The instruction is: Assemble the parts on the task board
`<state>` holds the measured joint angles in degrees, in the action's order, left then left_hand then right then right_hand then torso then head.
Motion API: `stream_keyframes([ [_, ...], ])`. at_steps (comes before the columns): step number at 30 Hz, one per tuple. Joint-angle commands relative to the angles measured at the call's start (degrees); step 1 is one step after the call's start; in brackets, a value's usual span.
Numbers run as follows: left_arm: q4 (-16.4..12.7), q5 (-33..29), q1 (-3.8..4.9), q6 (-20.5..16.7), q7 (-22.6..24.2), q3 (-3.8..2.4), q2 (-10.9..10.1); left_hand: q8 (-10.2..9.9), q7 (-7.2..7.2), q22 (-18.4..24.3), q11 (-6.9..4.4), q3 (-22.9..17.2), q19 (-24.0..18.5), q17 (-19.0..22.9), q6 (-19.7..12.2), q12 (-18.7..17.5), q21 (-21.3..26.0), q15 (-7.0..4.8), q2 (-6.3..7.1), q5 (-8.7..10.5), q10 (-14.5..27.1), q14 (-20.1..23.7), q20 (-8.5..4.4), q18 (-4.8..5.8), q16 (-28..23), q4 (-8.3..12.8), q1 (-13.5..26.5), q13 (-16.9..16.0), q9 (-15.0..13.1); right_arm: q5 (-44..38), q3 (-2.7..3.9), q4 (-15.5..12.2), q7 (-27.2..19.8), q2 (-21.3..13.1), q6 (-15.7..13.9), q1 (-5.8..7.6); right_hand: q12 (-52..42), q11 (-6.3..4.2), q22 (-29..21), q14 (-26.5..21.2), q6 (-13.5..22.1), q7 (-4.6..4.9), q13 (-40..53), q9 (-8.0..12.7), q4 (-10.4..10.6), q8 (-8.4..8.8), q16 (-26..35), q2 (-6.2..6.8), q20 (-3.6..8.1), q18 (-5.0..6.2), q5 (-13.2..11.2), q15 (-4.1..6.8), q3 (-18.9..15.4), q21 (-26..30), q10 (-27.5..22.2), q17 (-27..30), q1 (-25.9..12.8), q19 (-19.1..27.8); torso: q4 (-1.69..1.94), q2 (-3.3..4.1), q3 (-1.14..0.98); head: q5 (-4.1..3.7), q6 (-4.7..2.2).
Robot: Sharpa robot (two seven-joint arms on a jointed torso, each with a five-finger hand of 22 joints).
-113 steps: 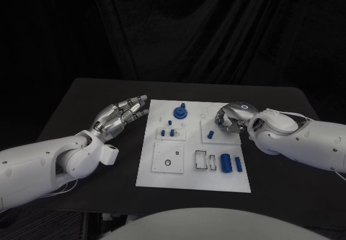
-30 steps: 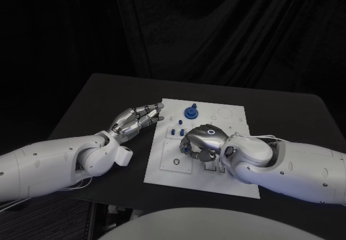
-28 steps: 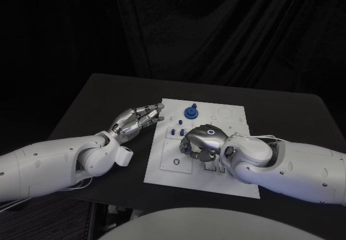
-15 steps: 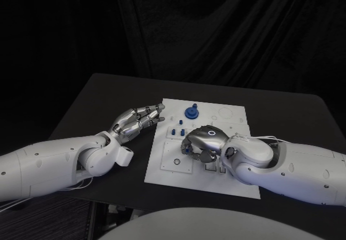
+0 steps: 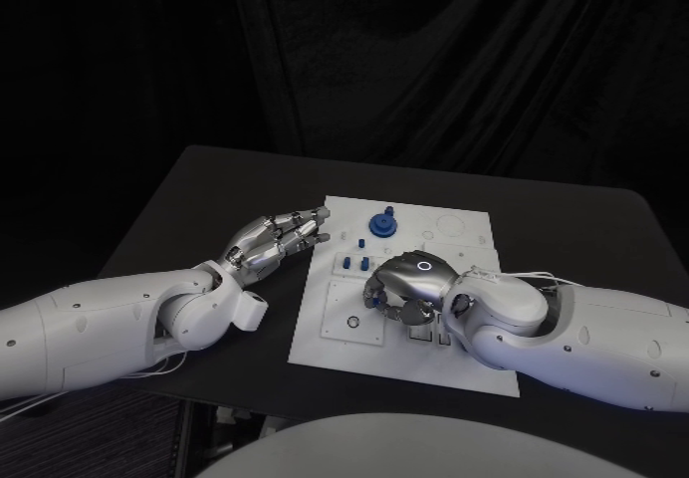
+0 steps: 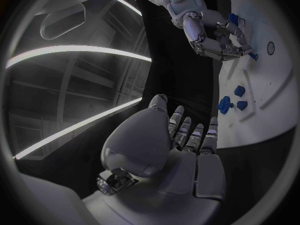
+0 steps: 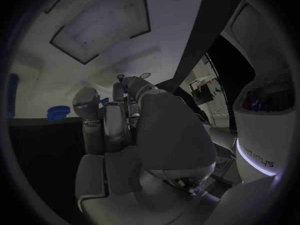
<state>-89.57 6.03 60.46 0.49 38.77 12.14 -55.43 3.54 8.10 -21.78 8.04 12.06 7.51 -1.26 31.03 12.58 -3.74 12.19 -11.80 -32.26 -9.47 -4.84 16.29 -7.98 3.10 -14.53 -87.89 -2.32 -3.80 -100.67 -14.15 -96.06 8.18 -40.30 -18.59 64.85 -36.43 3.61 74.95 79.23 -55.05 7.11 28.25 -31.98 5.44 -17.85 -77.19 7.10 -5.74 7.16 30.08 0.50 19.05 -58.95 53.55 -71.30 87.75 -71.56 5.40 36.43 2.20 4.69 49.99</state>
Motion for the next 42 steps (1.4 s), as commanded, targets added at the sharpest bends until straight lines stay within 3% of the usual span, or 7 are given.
stream_keyframes([
  [1,-0.04,-0.27,-0.09,0.77,0.59,-0.05,0.15,0.35,0.06,-0.09,0.48,-0.27,-0.07,-0.09,0.51,0.28,0.03,0.01,-0.03,-0.25,-0.08,-0.26,0.24,-0.43,0.34,0.03,-0.73,-0.05,-0.08,-0.50,0.03,-0.01,1.21,-0.11,0.80,-0.16,0.28,-0.24,6.13,0.19,-0.03,0.20,-0.05,-0.03,0.17,0.27,-0.16,0.08,-0.05,-0.37,-0.17,-0.12,-0.23,-0.05,0.02,0.05,-0.62,-0.07,0.01,0.00,0.00,0.01,0.01],
  [13,0.05,-0.27,-0.13,1.02,0.21,-0.05,0.29,0.39,0.16,-0.10,0.55,-0.31,-0.03,-0.11,0.72,0.31,0.02,0.09,-0.03,-0.26,-0.09,-0.32,0.29,-0.40,0.39,0.05,-0.77,-0.05,-0.11,-0.50,0.02,1.21,1.21,0.49,1.33,-0.28,0.47,-0.19,5.98,-0.09,0.15,0.23,-0.17,0.08,0.22,0.42,0.15,0.04,-0.06,-0.28,-0.52,-0.14,-0.17,0.44,-0.08,0.52,-0.72,0.23,-0.01,-0.03,0.00,0.02,0.01],
  [29,0.33,-0.27,-0.26,1.31,-0.15,-0.05,0.49,0.51,0.35,0.02,0.65,-0.39,-0.03,-0.10,1.28,0.31,0.04,0.20,-0.07,-0.26,-0.07,-0.33,0.33,-0.34,0.43,0.07,-0.82,-0.05,-0.20,-0.50,0.02,2.17,0.70,1.08,1.43,-1.46,0.86,-0.04,5.84,-0.40,0.32,0.33,-0.39,0.21,0.38,0.59,0.44,-0.02,-0.13,-0.21,-0.96,-0.26,-0.11,0.92,-0.34,0.93,-0.96,0.56,0.01,-0.01,0.00,0.23,0.01],
  [42,0.46,-0.27,-0.36,1.27,-0.23,-0.05,0.54,0.55,0.44,0.01,0.71,-0.44,-0.01,-0.11,1.39,0.30,0.03,0.25,-0.10,-0.26,-0.05,-0.34,0.35,-0.31,0.46,0.07,-0.84,-0.04,-0.22,-0.03,0.02,1.08,0.09,-0.01,-0.91,-1.56,1.40,-0.08,5.88,-0.23,-0.37,0.14,-0.83,0.07,1.14,0.18,0.24,-0.74,-0.25,-0.26,-1.13,-0.32,-0.10,0.77,-0.14,0.74,-1.79,0.42,0.01,-0.02,0.01,0.44,0.01],
])
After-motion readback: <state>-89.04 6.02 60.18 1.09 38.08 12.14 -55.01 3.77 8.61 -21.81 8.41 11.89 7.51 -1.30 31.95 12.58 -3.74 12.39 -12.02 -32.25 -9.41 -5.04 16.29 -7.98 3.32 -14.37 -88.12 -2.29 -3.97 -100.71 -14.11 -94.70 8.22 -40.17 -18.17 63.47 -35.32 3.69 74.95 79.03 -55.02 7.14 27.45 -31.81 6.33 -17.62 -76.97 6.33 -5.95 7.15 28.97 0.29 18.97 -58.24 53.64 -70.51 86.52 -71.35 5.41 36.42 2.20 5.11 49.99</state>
